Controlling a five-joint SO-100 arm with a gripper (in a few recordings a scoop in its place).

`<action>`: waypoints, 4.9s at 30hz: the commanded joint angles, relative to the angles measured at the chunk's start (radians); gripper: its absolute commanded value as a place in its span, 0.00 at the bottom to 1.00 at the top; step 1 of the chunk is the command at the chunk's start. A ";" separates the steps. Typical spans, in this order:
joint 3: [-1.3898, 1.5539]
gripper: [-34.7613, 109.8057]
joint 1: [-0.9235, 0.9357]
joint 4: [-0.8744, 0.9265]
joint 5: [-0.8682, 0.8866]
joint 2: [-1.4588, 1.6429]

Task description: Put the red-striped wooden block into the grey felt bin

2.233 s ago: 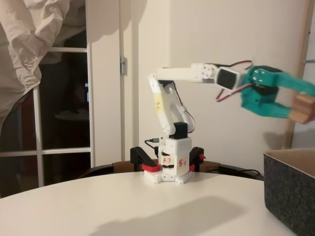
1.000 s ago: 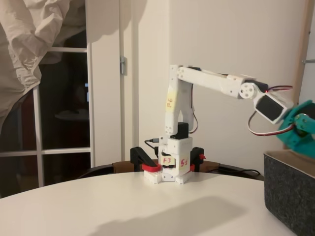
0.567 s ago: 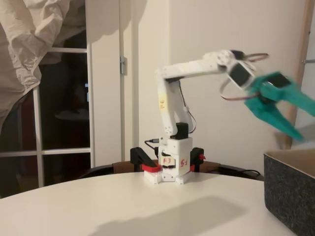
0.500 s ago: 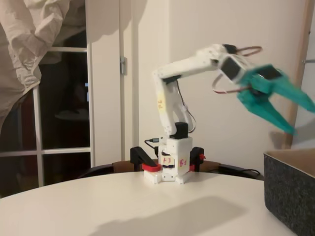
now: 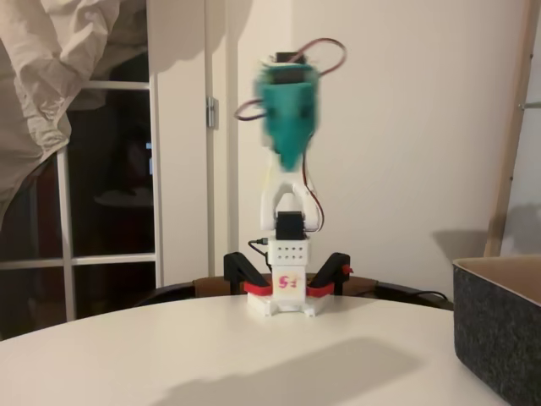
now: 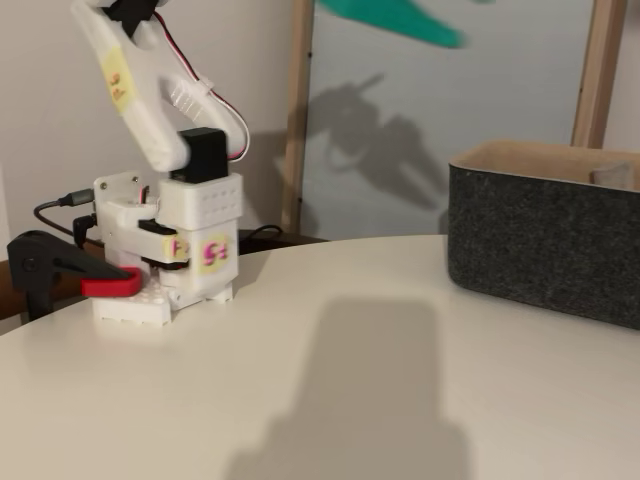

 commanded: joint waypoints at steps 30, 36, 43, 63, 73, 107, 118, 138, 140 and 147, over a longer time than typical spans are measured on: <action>1.183 0.24 0.471 0.043 -0.032 0.954; 1.270 0.24 0.479 0.043 -0.021 1.002; 1.295 0.24 0.486 0.043 0.020 1.008; 1.293 0.24 0.486 0.043 0.038 1.008; 1.293 0.24 0.486 0.043 0.038 1.008; 1.293 0.24 0.486 0.044 0.038 1.006; 1.293 0.24 0.486 0.044 0.038 1.006; 1.293 0.24 0.486 0.044 0.038 1.006; 1.293 0.24 0.486 0.044 0.038 1.006; 1.293 0.24 0.486 0.044 0.038 1.006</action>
